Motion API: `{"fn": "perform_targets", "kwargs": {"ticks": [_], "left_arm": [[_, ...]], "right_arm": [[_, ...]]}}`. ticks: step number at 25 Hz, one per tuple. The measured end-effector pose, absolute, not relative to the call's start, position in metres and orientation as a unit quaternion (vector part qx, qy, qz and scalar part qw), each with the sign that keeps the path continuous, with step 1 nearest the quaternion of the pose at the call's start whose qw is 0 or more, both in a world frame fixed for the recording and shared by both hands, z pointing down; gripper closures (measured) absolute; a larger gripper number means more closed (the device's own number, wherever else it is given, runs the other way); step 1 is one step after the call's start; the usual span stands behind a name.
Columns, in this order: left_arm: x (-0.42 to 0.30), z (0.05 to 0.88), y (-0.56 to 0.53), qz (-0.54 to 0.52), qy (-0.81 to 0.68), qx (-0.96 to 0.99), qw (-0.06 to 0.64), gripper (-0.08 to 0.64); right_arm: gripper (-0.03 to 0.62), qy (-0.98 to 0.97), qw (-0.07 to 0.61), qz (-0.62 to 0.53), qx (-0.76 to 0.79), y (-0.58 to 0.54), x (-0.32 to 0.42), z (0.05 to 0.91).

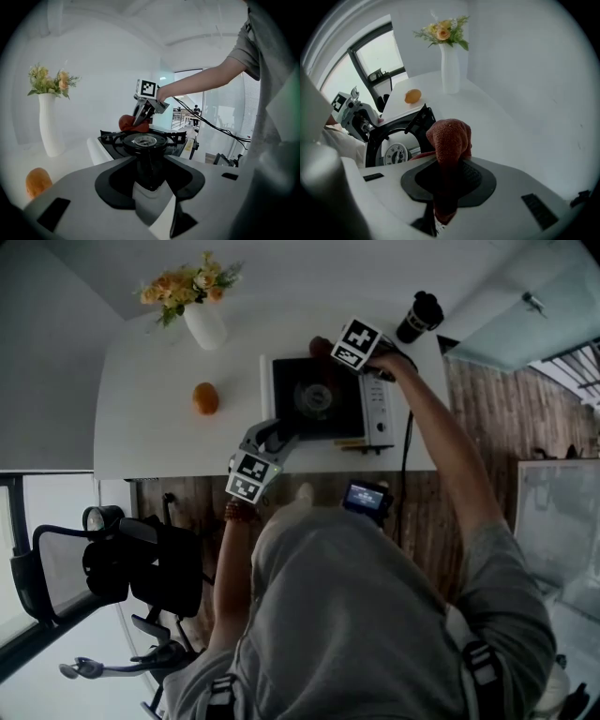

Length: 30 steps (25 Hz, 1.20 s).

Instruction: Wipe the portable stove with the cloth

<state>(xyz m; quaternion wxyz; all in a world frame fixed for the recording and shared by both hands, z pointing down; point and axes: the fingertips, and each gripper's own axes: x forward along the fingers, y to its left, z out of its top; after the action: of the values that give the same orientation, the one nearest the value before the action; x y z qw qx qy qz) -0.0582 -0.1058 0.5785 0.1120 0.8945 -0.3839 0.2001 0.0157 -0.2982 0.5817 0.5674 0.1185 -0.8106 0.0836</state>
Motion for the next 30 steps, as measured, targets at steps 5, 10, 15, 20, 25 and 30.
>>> {"fn": "perform_targets", "kwargs": {"ticks": [5,10,15,20,25,30], "left_arm": [[-0.054,0.583,-0.102,0.225,-0.367,0.895,0.113,0.362],[-0.055,0.584,-0.102,0.222,-0.36,0.899,0.114,0.362],[-0.055,0.583,-0.103,0.22,-0.358,0.9,0.119,0.36],[-0.051,0.583,-0.103,0.227,-0.351,0.9,0.124,0.356],[-0.054,0.583,-0.102,0.221,-0.355,0.9,0.123,0.356],[-0.063,0.57,-0.107,0.162,-0.383,0.902,0.114,0.356]], "right_arm": [[0.514,-0.792,0.601,0.044,0.102,-0.294,0.005,0.584],[0.515,-0.783,0.614,0.029,0.09,-0.289,-0.006,0.586],[0.515,-0.796,0.601,0.027,0.072,-0.28,-0.033,0.583],[0.518,-0.799,0.599,0.025,0.057,-0.264,-0.077,0.583],[0.518,-0.807,0.587,0.026,0.061,-0.264,-0.078,0.584],[0.515,-0.85,0.511,0.073,0.103,-0.269,-0.065,0.572]]}}
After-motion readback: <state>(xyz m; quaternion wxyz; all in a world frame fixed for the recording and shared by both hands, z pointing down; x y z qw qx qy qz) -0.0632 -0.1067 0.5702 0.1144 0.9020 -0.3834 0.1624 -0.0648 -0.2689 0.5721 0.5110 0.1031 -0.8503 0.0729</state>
